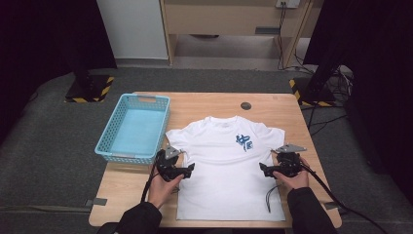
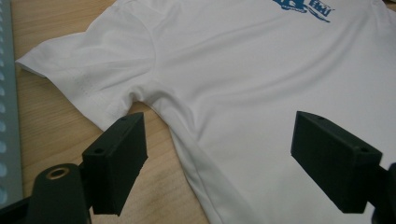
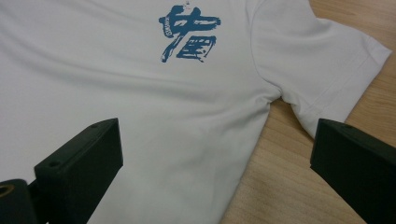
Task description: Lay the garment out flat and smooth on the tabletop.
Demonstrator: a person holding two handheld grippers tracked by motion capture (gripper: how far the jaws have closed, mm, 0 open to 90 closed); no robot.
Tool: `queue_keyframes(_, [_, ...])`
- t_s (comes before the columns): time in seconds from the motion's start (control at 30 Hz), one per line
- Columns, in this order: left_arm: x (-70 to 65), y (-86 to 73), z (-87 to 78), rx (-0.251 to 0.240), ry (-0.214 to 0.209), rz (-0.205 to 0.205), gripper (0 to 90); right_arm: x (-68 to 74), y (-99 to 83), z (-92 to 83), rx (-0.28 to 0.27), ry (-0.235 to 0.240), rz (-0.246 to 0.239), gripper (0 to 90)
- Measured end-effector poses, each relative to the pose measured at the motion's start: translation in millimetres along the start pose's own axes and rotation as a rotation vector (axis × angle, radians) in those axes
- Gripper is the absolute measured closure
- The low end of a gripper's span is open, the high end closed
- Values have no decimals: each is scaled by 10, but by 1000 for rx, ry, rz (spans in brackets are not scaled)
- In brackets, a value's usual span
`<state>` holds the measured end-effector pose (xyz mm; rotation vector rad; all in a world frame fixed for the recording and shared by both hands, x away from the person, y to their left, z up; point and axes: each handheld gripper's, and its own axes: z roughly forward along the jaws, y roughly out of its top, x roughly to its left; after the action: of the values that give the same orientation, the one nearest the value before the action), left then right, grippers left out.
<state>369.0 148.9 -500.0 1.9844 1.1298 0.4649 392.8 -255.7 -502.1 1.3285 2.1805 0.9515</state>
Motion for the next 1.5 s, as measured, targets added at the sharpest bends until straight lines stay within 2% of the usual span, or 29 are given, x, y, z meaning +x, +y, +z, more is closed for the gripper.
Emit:
queue_keyframes(0.1, [-46, -42, -72, 7, 8, 33, 174, -2, -25, -36, -10, -1, 1, 24])
queue_keyframes(0.27, [-92, -120, -168, 19, 5, 55, 171, 13, -69, -75, 0, -12, -18, 24])
queue_keyframes(0.47, [-81, -208, -330, 20, 17, 75, 160, 8, -115, -172, -16, -13, -12, 23])
queue_keyframes(0.67, [25, -313, -481, 39, 37, 62, 155, -20, -175, -227, -15, -16, -11, 20])
queue_keyframes(0.9, [172, -379, -572, 48, 68, 34, 151, -78, -231, -237, -3, -20, -15, 19])
queue_keyframes(1.13, [298, -454, -633, 88, 90, 40, 145, -199, -273, -247, 17, -39, 13, 19])
queue_keyframes(1.5, [479, -556, -693, 151, 120, 42, 138, -374, -337, -271, 17, -73, 46, 20])
